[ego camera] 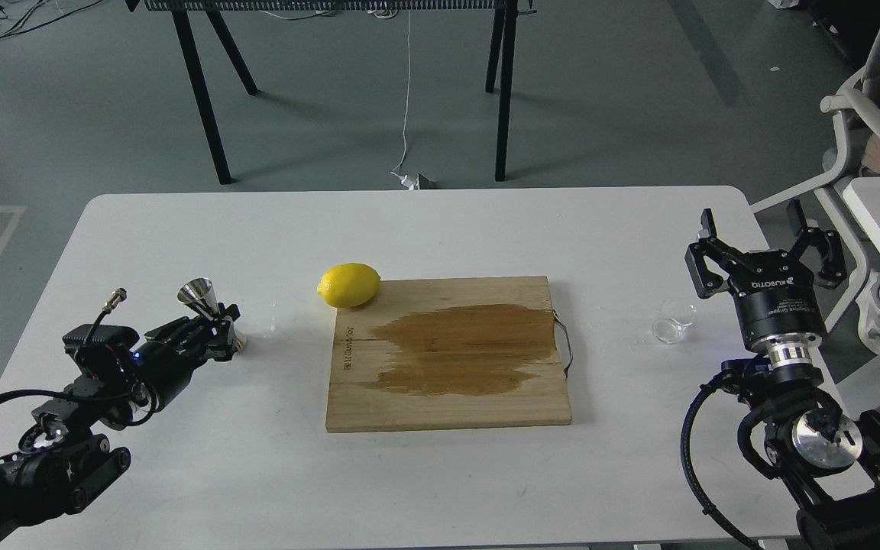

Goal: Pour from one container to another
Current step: 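Lift the jigger with the left hand and carry it over the board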

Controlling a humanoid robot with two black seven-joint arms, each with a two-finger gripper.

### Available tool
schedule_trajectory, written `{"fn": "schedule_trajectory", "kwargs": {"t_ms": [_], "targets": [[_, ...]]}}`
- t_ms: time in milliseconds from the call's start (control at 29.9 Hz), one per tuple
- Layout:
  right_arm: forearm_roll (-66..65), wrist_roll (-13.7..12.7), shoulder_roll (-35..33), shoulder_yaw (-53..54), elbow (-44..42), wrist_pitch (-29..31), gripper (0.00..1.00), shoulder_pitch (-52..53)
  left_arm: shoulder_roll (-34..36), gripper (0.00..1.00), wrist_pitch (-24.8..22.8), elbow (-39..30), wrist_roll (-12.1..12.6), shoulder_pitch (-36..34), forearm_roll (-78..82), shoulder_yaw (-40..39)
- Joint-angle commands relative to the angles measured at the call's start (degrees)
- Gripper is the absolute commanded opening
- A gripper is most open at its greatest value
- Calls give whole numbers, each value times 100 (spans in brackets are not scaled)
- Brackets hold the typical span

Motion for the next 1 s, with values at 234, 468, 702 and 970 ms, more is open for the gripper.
{"fn": "schedule_trajectory", "kwargs": {"t_ms": [234, 468, 702, 970], "targets": [[0, 0, 9, 0, -9, 0, 99, 0, 78, 8, 0, -359, 0, -157, -12, -27], [0, -9, 0, 114, -9, 0, 99, 35, 517, 8, 18, -1265, 0, -798, -13, -18], [9, -9, -158, 140, -70, 0, 99, 176, 535, 9, -78, -1793, 0, -1545, 66, 218], [9, -9, -255, 70, -88, 0, 99, 176, -341, 9, -140, -1829, 0, -2346, 75, 1054]]}}
